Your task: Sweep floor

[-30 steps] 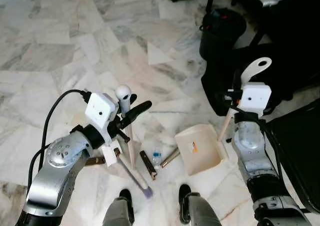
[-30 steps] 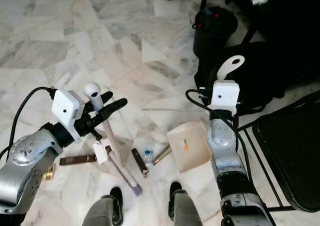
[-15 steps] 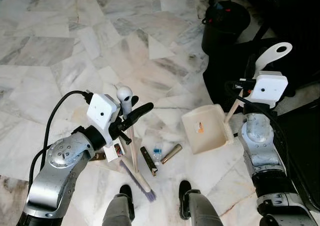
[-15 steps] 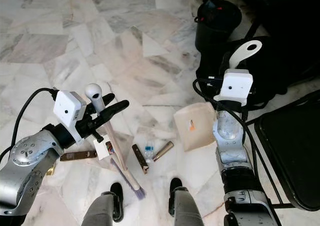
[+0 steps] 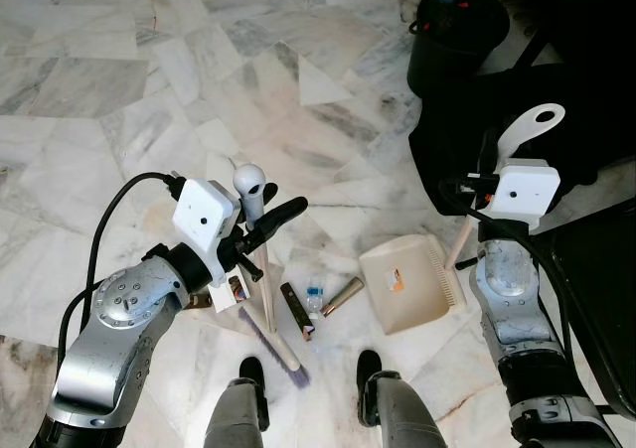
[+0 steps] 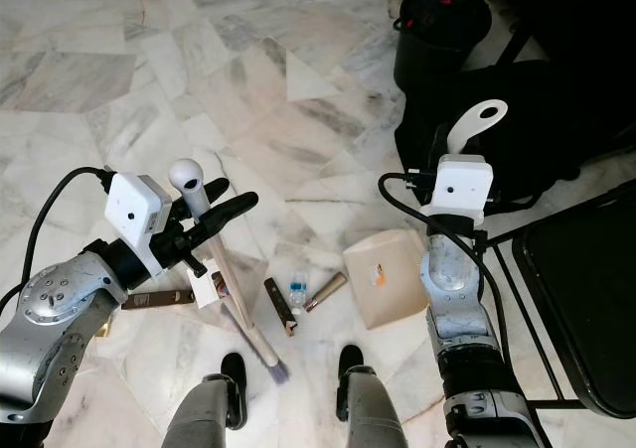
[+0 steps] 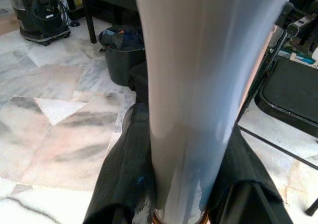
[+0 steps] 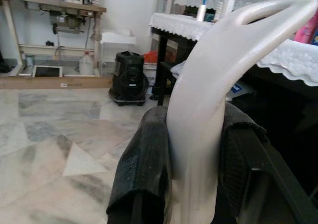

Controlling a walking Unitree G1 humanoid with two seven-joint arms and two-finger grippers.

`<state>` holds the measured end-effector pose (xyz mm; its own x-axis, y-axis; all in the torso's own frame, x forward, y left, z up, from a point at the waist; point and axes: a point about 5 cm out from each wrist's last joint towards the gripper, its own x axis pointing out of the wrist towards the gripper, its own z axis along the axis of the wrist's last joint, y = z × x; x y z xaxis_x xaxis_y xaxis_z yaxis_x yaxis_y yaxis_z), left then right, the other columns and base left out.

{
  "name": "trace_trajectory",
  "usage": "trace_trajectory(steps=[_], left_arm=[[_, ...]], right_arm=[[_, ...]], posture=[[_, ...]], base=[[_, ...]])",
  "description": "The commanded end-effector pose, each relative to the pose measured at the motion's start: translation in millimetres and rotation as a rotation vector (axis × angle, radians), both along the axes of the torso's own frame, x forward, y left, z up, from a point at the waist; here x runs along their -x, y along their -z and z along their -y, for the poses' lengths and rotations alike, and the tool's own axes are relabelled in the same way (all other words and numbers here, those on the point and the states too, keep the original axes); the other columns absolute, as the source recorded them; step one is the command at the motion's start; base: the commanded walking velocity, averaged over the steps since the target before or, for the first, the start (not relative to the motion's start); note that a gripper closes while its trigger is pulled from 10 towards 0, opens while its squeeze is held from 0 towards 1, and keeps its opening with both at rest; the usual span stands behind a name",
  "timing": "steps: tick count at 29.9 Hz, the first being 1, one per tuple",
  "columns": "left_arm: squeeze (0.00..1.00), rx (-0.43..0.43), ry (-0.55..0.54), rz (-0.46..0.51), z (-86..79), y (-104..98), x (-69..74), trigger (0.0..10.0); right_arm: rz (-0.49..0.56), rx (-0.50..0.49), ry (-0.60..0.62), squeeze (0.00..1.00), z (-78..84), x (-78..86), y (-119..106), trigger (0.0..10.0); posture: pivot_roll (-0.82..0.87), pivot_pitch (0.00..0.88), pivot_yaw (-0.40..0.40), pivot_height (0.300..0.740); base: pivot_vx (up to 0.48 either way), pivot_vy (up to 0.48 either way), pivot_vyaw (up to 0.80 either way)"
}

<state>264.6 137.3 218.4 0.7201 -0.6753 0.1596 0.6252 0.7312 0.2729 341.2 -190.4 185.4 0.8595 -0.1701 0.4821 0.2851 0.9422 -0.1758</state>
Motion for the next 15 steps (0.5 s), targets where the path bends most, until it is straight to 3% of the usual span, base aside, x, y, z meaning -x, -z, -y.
trace_trajectory(steps=[1,9,15], left_arm=[[0.0,0.001,0.026,0.039,5.0,-5.7,5.4,10.0],[0.0,-0.021,-0.003,0.08,5.7,-0.5,-6.4,10.0],[0.0,0.012,-0.022,0.096,9.2,0.2,-15.5,10.0]], right_arm=[[-0.002,0.017,-0.004,0.0,-0.7,4.6,3.7,10.0],[-0.027,0.014,-0.016,0.0,-3.1,6.2,8.7,10.0],[-0.047,-0.006,-0.042,0.0,-8.2,7.6,12.3,10.0]], posture=[[0.08,0.505,0.038,0.74],[0.06,0.525,0.035,0.74],[0.05,0.535,0.028,0.74]], base=[[0.0,0.0,0.0],[0.0,0.0,0.0],[0.0,0.0,0.0]])
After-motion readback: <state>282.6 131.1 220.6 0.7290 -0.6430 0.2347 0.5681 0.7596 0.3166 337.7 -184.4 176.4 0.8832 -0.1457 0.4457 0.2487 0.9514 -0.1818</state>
